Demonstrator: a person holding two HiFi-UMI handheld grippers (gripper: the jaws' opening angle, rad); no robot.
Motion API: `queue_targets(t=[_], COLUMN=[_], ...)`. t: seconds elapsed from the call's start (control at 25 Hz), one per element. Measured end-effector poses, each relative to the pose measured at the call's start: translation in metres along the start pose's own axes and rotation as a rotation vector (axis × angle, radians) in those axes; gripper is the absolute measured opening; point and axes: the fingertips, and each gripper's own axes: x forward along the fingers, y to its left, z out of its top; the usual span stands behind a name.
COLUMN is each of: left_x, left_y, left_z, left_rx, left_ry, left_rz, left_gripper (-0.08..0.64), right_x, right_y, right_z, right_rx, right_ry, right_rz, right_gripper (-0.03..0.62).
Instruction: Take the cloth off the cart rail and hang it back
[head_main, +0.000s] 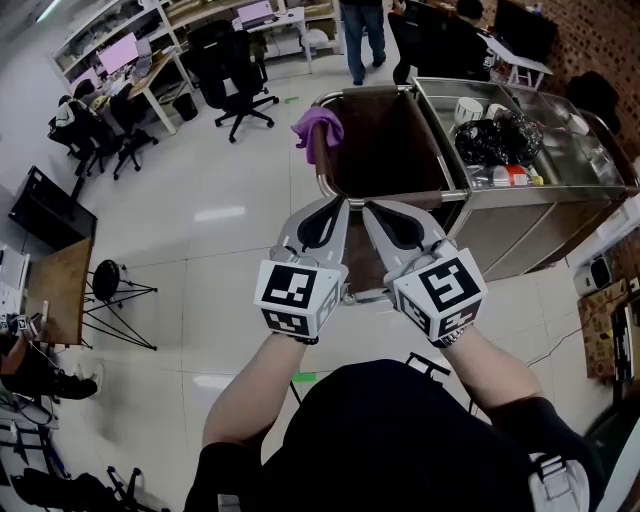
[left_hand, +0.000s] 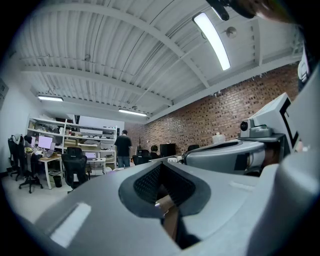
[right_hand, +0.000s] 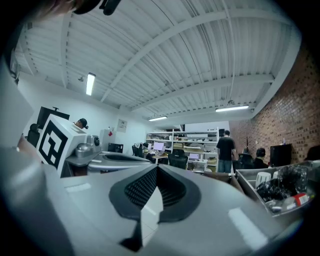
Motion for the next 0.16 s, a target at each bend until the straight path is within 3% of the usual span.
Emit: queue_targets(t=[0.16], left_x=[-0.0040], left_y=[-0.0007], left_z=[-0.0035], left_rx=[0.001], left_ry=[-0.001], left_rz=[0.005], left_gripper=[0.000], right_x=[-0.0021], right_y=[0.0039], right_z=[-0.0033], right_rx=[-0.001], right_ry=[-0.003], right_rz=[0.001], right_gripper=[-0.002])
